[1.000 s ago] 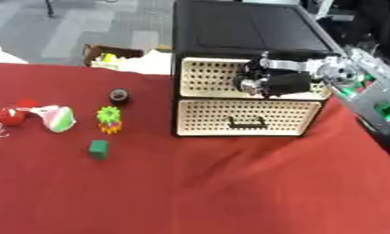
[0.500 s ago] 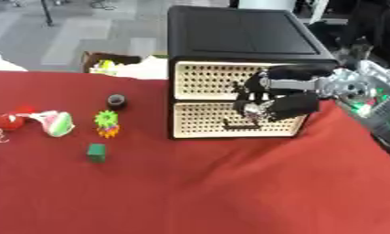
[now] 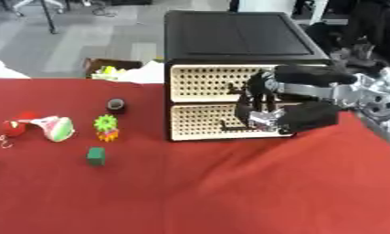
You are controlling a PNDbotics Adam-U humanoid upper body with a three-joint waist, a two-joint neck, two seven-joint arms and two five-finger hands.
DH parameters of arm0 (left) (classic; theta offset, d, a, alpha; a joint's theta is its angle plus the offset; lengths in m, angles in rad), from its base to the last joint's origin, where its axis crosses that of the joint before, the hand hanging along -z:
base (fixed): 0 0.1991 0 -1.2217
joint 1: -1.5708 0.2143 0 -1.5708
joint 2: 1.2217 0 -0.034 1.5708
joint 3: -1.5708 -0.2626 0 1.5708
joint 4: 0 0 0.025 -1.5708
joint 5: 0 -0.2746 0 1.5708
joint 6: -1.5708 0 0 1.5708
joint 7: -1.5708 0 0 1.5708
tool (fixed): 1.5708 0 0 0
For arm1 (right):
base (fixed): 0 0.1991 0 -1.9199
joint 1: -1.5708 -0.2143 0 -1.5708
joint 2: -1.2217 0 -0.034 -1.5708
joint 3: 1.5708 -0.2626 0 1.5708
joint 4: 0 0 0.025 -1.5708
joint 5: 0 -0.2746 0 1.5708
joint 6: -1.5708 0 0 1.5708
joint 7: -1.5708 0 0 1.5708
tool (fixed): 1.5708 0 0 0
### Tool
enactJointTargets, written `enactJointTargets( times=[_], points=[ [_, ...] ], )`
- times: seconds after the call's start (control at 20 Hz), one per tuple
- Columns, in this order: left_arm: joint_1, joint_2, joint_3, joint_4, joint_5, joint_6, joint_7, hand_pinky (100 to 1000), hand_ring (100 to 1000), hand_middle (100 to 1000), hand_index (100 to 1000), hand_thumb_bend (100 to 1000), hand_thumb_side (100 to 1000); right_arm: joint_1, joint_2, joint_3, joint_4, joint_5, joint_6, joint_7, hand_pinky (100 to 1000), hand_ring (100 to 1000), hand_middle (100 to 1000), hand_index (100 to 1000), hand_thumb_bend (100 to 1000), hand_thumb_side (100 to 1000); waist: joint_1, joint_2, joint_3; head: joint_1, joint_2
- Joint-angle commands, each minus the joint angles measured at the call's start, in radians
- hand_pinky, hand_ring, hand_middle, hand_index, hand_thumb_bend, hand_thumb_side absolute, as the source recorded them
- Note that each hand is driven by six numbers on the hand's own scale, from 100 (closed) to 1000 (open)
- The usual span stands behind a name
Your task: Pick up objects from table and place into drawer.
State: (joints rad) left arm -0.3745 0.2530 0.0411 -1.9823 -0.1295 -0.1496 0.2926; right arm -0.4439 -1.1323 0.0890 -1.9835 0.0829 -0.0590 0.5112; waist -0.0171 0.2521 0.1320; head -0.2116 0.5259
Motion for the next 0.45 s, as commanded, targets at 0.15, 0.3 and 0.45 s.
enactJointTargets(
  times=[0.15,0.3,0.45],
  points=[
    [-0.001,0.007,0.018,-0.018,0.000,-0.002,0.017,474,604,636,761,100,945,0.027,0.031,-0.126,-0.017,-0.080,-0.071,-0.077,489,531,561,705,100,1000,0.013,-0.023,-0.015,0.035,0.007],
    [0.001,0.005,0.021,-0.018,0.001,-0.003,0.028,468,601,634,762,100,943,0.066,0.088,-0.196,-0.017,-0.124,-0.107,-0.120,501,521,546,694,100,1000,0.024,-0.024,-0.025,0.059,0.011],
    [0.003,0.003,0.022,-0.018,0.001,-0.006,0.035,467,600,634,762,100,942,0.089,0.152,-0.253,-0.017,-0.167,-0.141,-0.164,501,527,550,692,100,1000,0.033,-0.023,-0.031,0.072,0.012]
  ],
)
